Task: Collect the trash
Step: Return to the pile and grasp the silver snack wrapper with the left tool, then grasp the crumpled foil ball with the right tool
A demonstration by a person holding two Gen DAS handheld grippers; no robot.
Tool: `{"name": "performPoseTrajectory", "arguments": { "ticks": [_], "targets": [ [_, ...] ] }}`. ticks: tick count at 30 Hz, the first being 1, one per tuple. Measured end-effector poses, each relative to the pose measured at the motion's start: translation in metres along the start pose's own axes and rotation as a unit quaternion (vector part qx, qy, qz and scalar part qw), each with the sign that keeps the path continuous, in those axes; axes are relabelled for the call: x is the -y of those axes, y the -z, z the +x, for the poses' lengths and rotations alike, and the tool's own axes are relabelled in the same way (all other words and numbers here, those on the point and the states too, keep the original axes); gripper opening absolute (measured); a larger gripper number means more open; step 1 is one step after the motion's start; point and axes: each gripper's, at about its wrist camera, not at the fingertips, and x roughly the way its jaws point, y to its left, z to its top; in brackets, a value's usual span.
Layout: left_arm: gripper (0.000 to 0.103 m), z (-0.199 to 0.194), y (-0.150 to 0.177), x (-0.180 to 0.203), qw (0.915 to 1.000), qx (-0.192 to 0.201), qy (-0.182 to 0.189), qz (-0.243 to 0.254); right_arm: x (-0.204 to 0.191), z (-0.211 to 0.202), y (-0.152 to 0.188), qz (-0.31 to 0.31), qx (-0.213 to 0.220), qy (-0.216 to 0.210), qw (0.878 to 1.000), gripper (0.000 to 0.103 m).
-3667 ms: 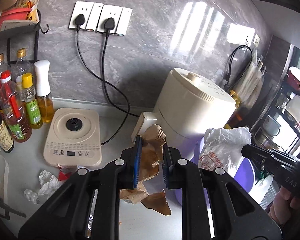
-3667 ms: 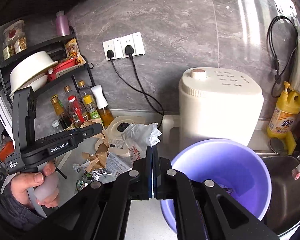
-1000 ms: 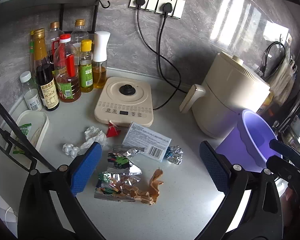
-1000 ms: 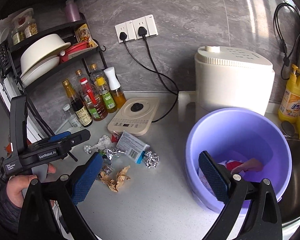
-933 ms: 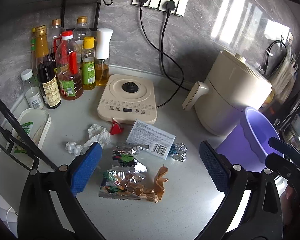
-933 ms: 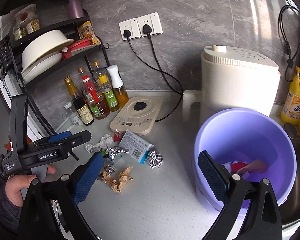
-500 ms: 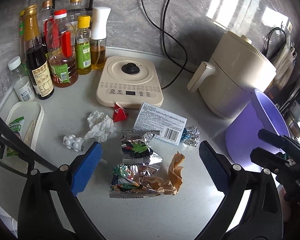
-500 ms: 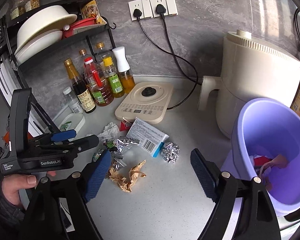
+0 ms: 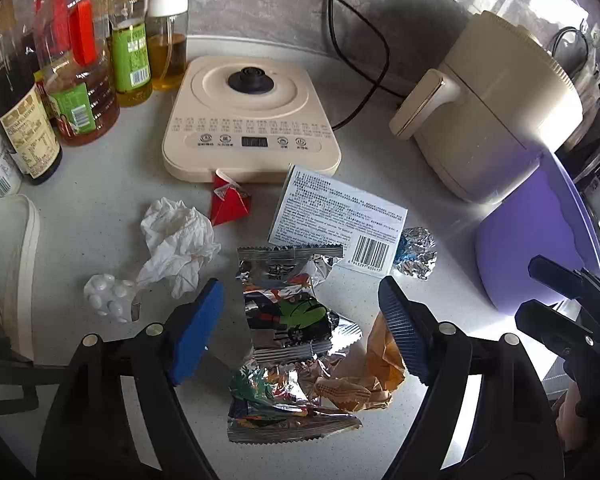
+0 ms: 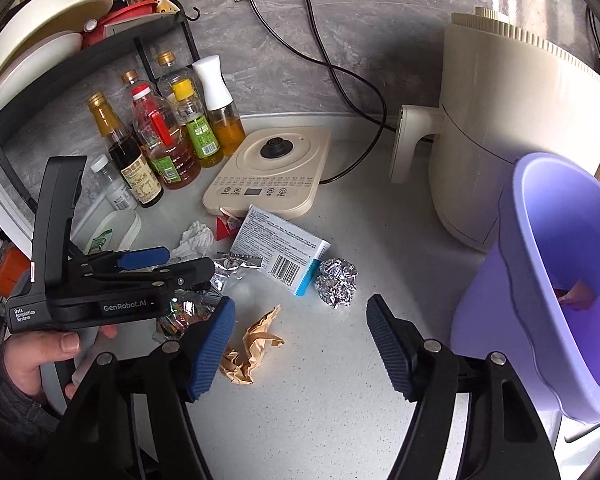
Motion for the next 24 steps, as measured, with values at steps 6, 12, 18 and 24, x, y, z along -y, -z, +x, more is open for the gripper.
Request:
{"name": "performPoseTrajectory", "arguments": {
  "ticks": [6,12,18,24],
  "targets": [
    [0.056,0.03,-0.005,-0.012,0.9987,-0.045,0.012,-0.02,0.009,0.034,-0.01,0.004,-0.032,0.01,0.999,0.066],
    [0.04,0.033,-0.014,-0.014,0.9992,-0.029,0.015,-0.023,0.02,0.078,-0.02,0.004,-0.077,0.021,0.997,0.063],
    [0.033,0.019,-0.017,-0.022,0.9987,0.002,0.014,-0.049,0.023,0.114,-0.023,-0.013,-0.111,0.023,0.993,0.064],
    [0.033,0.009,-0.016,-0.029,0.9977,0.015,-0.007,-0.066,0.024,0.131,-0.024,-0.022,-0.13,0.019,0.991,0.039]
  ]
}}
